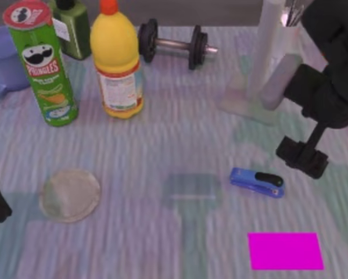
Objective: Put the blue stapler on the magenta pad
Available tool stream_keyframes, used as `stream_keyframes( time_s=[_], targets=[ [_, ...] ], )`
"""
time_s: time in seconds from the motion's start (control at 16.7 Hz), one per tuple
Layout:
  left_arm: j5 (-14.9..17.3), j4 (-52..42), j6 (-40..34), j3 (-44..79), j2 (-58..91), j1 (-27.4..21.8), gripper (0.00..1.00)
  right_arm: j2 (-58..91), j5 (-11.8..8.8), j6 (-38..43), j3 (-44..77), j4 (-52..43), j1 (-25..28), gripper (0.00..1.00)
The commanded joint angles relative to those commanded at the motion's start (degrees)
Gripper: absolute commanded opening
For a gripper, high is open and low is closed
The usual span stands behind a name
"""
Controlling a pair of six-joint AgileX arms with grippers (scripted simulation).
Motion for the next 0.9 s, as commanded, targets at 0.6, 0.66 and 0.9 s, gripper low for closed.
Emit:
stream_keyframes(
  time_s=[0.6,0.66,0.9],
  targets=[
    [0.00,0.00,0.00,0.00,0.00,0.00,1.00,19.59,-0.13,-7.17,17.23,-11.09,5.34,1.00],
    [0.00,0.00,0.00,0.00,0.00,0.00,1.00,19.59,-0.13,-7.17,17.23,-11.09,5.34,1.00],
    [0.00,0.00,0.00,0.00,0.00,0.00,1.00,19.78,-0.13,-7.17,16.31,-10.05,5.15,1.00]
  ],
)
